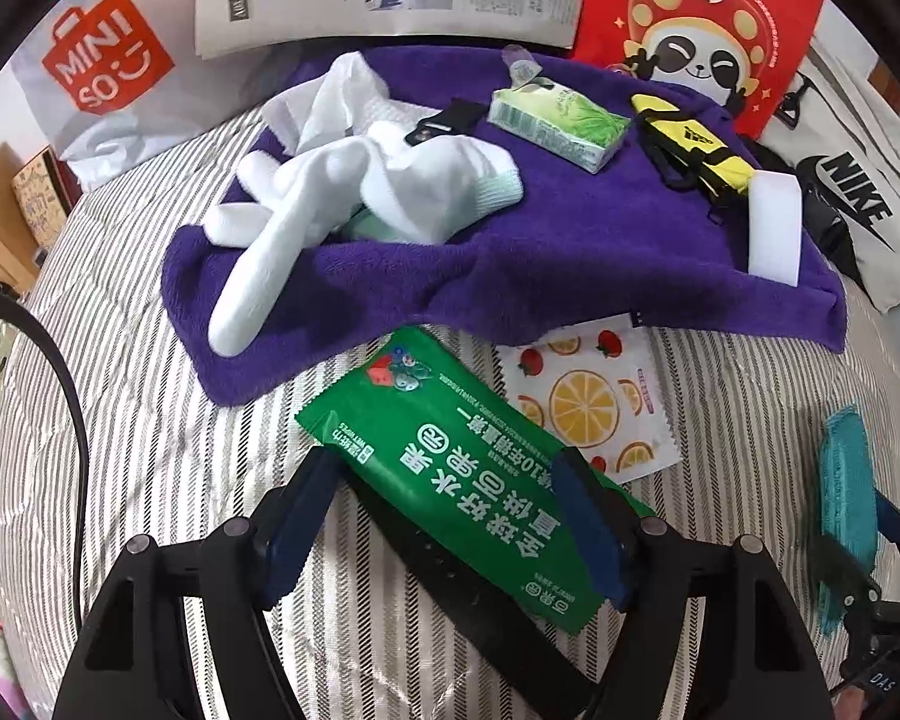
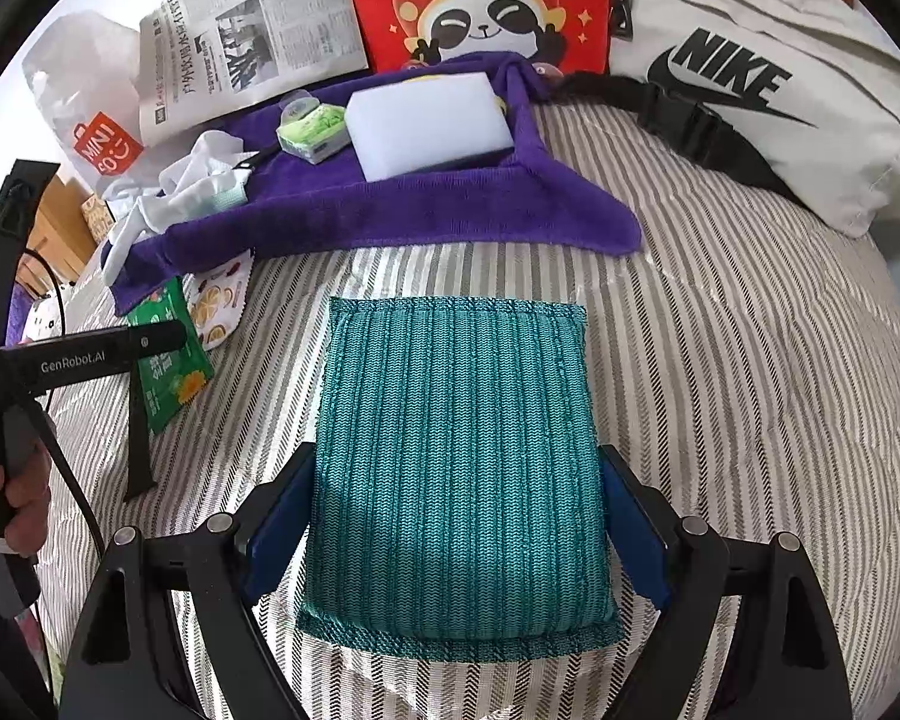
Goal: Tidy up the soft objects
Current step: 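Reach the left tool down to the green card while right holds the teal mat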
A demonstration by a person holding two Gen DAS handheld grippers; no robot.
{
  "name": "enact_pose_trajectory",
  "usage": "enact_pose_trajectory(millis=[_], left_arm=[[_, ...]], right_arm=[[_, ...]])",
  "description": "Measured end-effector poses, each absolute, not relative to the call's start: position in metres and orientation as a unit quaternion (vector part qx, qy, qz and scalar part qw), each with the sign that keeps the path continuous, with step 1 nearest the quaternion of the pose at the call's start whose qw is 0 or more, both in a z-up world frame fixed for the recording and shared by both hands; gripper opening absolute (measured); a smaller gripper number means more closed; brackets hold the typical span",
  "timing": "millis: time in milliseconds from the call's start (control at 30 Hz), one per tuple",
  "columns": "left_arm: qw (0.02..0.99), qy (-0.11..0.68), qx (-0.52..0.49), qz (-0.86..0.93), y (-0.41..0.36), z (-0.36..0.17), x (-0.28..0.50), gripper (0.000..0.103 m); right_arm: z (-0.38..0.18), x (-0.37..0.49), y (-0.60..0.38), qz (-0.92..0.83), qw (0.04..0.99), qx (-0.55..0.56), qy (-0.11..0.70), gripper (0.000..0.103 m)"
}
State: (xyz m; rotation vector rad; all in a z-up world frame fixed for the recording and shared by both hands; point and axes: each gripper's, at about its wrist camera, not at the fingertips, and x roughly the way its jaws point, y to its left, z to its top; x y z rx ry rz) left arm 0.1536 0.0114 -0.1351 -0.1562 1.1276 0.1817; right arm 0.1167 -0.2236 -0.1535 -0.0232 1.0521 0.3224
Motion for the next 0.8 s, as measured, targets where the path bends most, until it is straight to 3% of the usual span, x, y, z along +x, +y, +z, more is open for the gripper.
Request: enact_pose_trajectory(millis=[300, 567, 800], left_arm=[[0.825, 0.547, -0.089, 0.112, 0.007, -0.135, 0.168, 0.087], [0.839, 0.534, -0.03, 0.101, -0.008, -0.133, 0.167, 0.076], [0.84, 0.539, 0.026, 0.059, 0.008, -0.126, 0.127, 0.078]], right_arm=[[-0.155, 0.118, -0.216, 0.159, 0.851, -0.025, 0.499, 0.088], [-0.155, 0.119, -0.215, 0.161, 0.851, -0.029, 0.5, 0.088], [-0.157, 0.118, -0.212, 0.154, 0.852, -0.045, 0.498, 0.088]])
